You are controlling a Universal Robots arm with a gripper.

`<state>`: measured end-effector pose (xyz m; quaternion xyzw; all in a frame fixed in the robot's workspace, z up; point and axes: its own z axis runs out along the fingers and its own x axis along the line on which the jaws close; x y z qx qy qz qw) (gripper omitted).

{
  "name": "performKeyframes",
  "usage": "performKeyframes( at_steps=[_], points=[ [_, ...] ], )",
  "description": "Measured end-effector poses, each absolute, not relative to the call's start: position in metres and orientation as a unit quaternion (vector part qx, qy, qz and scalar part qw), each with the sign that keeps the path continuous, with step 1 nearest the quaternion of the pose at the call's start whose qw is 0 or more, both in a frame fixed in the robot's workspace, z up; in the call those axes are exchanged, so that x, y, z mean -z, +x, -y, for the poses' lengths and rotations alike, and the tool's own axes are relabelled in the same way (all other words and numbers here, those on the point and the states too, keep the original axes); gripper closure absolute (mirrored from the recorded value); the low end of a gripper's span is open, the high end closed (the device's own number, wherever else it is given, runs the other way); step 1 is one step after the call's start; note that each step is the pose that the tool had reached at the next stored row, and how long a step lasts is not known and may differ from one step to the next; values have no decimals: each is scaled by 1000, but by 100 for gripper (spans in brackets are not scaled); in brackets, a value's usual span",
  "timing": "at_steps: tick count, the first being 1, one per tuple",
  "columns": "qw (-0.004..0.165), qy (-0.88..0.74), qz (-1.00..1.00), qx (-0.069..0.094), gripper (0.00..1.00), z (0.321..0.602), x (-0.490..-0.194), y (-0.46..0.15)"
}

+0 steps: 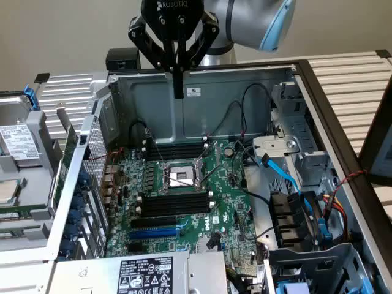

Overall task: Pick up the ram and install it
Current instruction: 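Reach for the ram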

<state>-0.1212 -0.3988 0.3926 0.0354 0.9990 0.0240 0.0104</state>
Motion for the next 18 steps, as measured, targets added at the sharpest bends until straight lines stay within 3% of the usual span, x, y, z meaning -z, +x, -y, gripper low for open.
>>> performKeyframes(
  at_steps=[18],
  points=[
    [11,35,-999,-24,90,399,-393,-142]
  ],
)
